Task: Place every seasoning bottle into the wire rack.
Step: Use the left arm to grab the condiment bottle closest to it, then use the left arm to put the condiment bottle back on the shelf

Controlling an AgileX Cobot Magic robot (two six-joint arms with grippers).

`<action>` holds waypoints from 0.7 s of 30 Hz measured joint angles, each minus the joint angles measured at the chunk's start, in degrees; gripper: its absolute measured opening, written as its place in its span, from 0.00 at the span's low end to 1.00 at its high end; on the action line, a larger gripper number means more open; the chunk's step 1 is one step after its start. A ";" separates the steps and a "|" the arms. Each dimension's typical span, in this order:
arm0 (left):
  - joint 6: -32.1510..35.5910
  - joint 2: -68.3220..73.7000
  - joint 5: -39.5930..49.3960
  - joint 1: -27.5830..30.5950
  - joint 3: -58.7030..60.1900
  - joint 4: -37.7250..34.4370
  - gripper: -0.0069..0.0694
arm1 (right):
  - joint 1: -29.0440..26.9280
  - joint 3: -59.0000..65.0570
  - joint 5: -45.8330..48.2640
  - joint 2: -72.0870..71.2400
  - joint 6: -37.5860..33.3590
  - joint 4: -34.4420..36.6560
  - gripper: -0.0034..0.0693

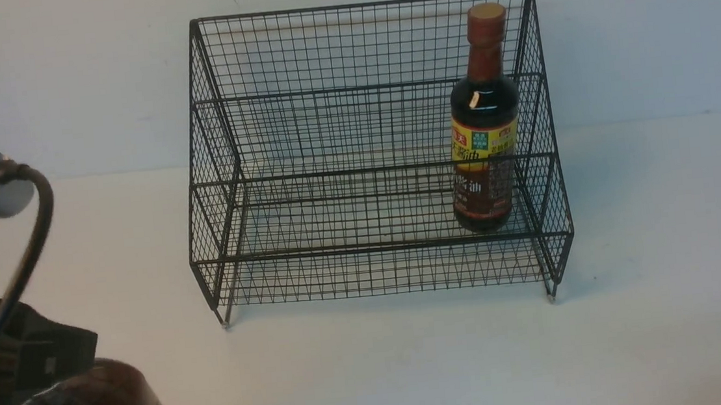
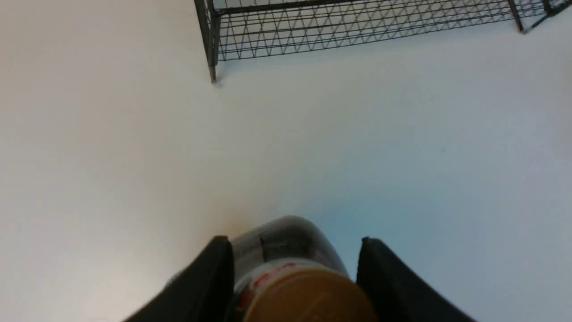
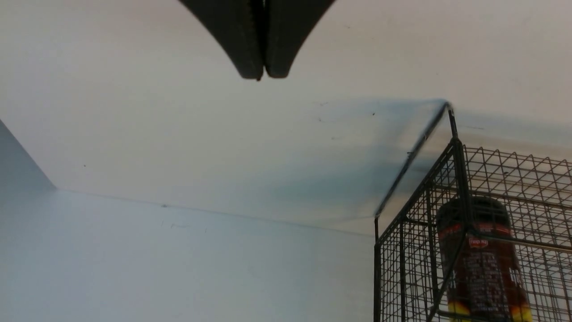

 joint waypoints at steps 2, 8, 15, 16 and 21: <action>-0.29 0.00 1.00 0.00 -2.22 -0.40 0.51 | 0.00 0.00 0.00 0.00 0.00 0.00 0.03; -0.40 -0.12 1.89 0.00 -6.40 -0.76 0.51 | 0.00 0.00 0.00 0.00 0.00 -0.06 0.03; 1.07 5.16 0.71 0.00 -15.79 -5.61 0.51 | 0.00 0.00 0.00 0.00 0.00 -0.06 0.03; 1.16 5.40 0.65 0.00 -16.48 -5.89 0.51 | 0.00 0.00 0.00 0.00 0.00 -0.06 0.03; 7.35 13.47 -1.22 0.00 -25.41 -14.57 0.51 | 0.00 0.00 0.00 0.00 0.00 -0.06 0.03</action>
